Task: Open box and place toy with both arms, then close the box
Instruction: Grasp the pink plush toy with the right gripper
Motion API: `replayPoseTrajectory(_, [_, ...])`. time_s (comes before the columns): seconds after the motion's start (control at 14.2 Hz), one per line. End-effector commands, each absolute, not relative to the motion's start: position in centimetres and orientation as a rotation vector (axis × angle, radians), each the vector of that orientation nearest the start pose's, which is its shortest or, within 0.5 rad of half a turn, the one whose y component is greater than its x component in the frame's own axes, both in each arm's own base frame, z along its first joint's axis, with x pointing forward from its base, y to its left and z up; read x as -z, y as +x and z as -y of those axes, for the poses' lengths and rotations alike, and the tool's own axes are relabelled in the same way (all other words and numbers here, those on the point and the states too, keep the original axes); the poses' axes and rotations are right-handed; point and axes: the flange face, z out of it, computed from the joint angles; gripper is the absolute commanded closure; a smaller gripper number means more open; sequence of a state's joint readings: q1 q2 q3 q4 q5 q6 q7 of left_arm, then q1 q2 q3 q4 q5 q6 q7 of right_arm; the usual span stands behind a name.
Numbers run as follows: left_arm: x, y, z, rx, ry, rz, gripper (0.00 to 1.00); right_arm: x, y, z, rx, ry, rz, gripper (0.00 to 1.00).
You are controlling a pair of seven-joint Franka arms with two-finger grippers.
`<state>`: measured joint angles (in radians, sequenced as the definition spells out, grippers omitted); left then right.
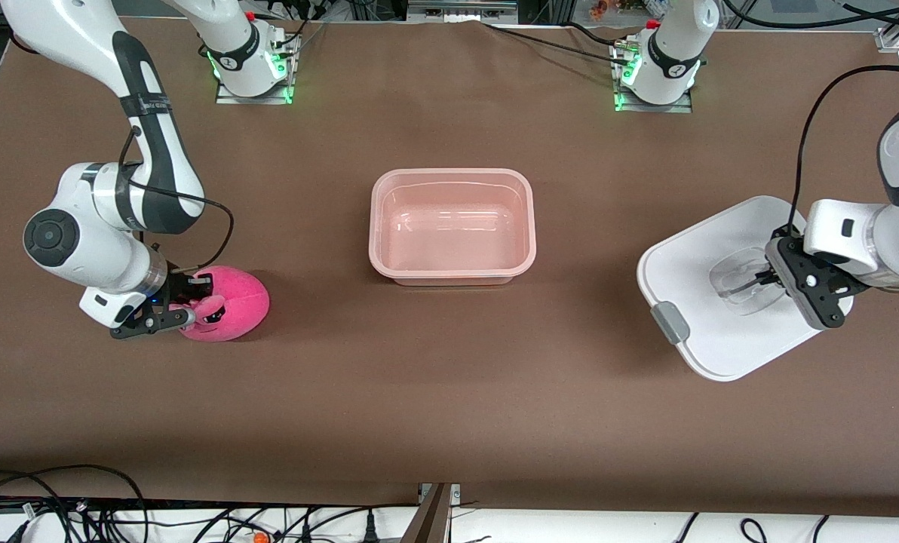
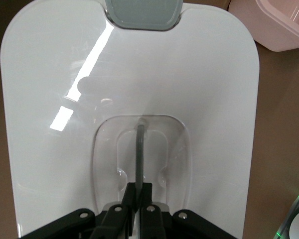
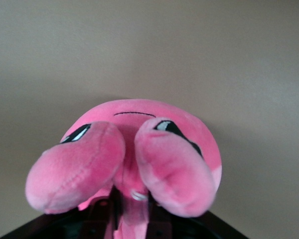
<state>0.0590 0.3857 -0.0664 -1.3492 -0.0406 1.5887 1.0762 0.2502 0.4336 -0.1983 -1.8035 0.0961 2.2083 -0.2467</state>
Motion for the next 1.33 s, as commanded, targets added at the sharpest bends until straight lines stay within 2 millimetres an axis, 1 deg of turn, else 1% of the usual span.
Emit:
replayPoseTrajectory(0.0, [-50.4,65.4,-0.8,-0.146,-2.822,-1.725,1.0,-32.1,64.2,-5.3,-0.001,-3.103,0.432,1.0])
replayPoseTrajectory(0.14, [-50.3,65.3,-0.3,-0.154,-2.816,-1.736,1.0,-33.3,64.3,-6.4,0.027,-3.101,0.459,1.0])
replayPoseTrajectory(0.28, [-50.2,65.1,-0.3,-0.178,-2.82,-1.744,1.0,-35.0,64.2,-8.6,0.067,-3.09,0.511,1.0])
replayPoseTrajectory(0.42, [-50.2,65.1,-0.1,-0.181,-2.818,-1.748,1.0,-37.4,63.9,-11.2,0.031,-3.075,0.587,1.0])
replayPoseTrajectory(0.49, [-50.2,65.1,-0.1,-0.181,-2.818,-1.748,1.0,-38.8,64.0,-12.0,-0.001,-3.068,0.604,1.0])
replayPoseTrajectory(0.56, [-50.2,65.1,0.0,-0.181,-2.817,-1.751,1.0,-40.6,64.0,-13.6,-0.028,-3.051,0.649,1.0])
replayPoseTrajectory(0.7, [-50.3,65.1,0.4,-0.184,-2.814,-1.755,1.0,-43.3,62.9,-18.0,-0.117,-3.02,0.746,1.0])
replayPoseTrajectory(0.77, [-50.2,65.0,0.4,-0.186,-2.815,-1.756,1.0,-44.6,62.3,-20.3,-0.13,-3.005,0.809,1.0])
replayPoseTrajectory(0.84, [-50.2,65.0,0.4,-0.187,-2.814,-1.755,1.0,-45.0,61.5,-22.1,-0.169,-2.995,0.864,1.0])
replayPoseTrajectory(0.91, [-50.2,65.0,0.3,-0.189,-2.813,-1.755,1.0,-45.9,60.5,-24.2,-0.197,-2.988,0.941,1.0])
replayPoseTrajectory(1.05, [-50.3,65.1,0.5,-0.187,-2.809,-1.759,1.0,-46.3,57.1,-30.0,-0.285,-2.958,1.122,1.0])
replayPoseTrajectory(1.19, [-50.3,65.1,0.6,-0.185,-2.809,-1.761,1.0,-47.2,54.2,-35.0,-0.305,-2.978,1.339,1.0])
replayPoseTrajectory(1.26, [-50.3,65.1,0.9,-0.185,-2.805,-1.768,1.0,-47.0,52.2,-37.6,-0.347,-2.979,1.44,1.0])
